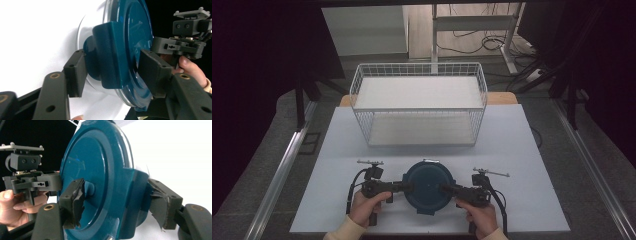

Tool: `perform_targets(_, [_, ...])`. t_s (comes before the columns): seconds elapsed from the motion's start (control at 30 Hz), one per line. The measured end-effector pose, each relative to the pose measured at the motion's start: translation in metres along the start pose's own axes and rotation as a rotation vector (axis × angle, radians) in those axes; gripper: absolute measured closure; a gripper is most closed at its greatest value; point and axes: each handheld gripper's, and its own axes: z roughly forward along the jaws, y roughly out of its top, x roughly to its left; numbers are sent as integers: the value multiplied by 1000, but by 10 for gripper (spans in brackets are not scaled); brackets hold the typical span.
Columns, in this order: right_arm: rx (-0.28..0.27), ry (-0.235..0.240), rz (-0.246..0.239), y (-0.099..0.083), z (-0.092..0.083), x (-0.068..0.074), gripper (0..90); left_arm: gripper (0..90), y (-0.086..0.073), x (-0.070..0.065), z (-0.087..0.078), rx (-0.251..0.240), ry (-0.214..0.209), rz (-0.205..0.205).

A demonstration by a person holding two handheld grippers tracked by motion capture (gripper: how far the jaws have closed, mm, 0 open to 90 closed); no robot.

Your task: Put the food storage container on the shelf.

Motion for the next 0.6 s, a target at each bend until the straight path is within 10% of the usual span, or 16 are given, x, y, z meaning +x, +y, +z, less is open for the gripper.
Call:
perform_targets(0.43, [-46,27,-92,-1,-16,11,367,492,-3,-17,-12,-43,-32,63])
perform_targets(0.6, [-72,15,-198,1,-22,23,367,487,-3,-24,-17,-46,-38,94])
